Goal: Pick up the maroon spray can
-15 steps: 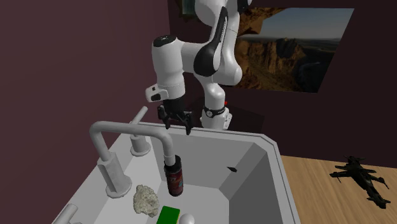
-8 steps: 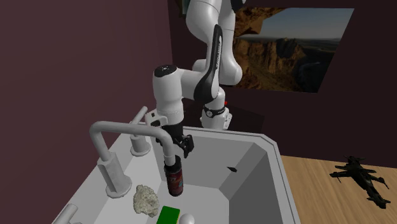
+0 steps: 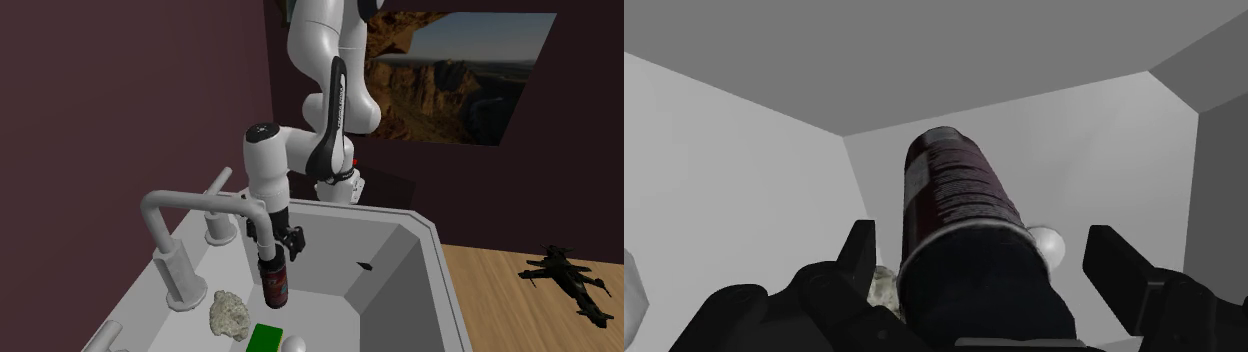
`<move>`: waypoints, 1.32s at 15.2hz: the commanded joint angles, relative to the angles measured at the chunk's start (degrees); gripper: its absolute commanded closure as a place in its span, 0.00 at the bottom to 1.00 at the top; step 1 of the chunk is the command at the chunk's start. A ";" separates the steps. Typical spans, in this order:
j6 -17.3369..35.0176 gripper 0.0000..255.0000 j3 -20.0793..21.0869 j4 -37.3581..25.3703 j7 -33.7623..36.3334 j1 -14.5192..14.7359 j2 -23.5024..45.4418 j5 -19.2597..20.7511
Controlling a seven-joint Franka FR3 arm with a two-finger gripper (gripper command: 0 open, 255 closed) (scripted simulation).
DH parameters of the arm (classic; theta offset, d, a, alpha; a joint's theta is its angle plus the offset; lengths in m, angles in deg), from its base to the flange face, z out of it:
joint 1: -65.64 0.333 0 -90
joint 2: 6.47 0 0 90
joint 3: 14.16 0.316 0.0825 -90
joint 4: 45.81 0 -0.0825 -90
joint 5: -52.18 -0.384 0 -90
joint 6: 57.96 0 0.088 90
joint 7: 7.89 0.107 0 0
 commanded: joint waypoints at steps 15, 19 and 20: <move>-3.18 1.00 0.05 -0.37 0.73 -0.29 -2.87 0.92; -7.14 1.00 0.17 -0.98 1.45 -0.59 -6.24 1.74; -8.13 1.00 0.20 -1.17 1.60 -0.65 -7.04 1.90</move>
